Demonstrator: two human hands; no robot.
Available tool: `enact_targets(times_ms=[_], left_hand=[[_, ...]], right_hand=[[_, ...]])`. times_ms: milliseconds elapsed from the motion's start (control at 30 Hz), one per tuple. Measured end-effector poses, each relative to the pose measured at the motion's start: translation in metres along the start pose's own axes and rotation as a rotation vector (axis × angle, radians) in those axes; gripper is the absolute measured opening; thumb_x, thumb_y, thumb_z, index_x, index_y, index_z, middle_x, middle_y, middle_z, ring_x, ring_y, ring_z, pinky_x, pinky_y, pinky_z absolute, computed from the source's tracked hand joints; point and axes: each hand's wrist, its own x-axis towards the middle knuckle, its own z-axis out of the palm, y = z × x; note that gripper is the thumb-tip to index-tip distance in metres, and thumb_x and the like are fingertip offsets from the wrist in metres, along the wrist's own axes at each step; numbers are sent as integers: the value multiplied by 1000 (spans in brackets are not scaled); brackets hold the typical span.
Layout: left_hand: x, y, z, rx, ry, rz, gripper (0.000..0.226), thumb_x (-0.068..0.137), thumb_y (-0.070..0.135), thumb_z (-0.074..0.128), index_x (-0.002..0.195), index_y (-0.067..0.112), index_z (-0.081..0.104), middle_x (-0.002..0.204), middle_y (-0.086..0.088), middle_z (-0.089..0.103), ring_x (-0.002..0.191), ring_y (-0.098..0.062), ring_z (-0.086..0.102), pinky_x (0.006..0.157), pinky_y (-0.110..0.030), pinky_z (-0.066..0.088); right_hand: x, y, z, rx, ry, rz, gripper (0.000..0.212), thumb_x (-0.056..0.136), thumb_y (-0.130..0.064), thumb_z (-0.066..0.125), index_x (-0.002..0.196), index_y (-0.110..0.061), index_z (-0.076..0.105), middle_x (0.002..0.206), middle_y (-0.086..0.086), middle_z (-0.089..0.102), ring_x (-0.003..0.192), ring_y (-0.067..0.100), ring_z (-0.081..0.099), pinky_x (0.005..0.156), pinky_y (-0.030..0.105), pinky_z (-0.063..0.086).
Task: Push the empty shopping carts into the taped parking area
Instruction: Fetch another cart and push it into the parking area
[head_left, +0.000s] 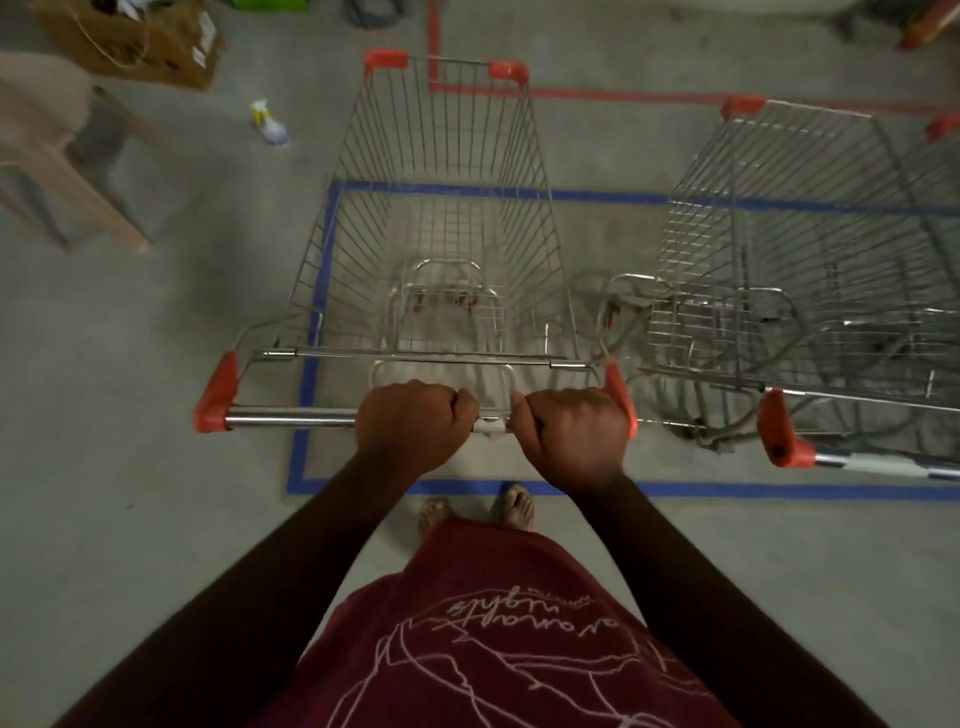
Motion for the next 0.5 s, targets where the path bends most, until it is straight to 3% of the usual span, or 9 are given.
enact_targets(times_ms=[200,367,433,500], left_hand=[[-12,6,-7,-34,25,-35,57,94,48,29,82,19,76,72,-6,72,64,-30,66,56,-29,30],[-21,1,-6,-59,103,-45,68,91,53,19,78,20,77,67,-5,70,63,-28,66,56,-28,32],[-23,3,-9,-98,155,-53,60,93,52,29,75,19,75,67,-7,71,66,-32,69,57,-29,35],[-24,9,-14,-190,180,-83,47,94,50,41,77,18,70,71,-6,71,71,-33,70,59,-31,42]], right_hand=[[-3,-3,-5,-18,71,5,45,97,-38,60,57,-18,60,49,-2,58,47,27,58,116,55,38],[-9,-10,-10,-10,32,-4,49,102,-44,51,59,-22,61,52,-3,61,49,25,60,112,51,33],[-9,-6,-18,32,40,-63,36,98,-43,55,67,-27,65,59,-6,65,54,20,64,95,42,34],[-7,4,-25,158,-23,-102,21,99,-43,54,91,-34,71,79,-11,73,75,13,70,100,42,33]])
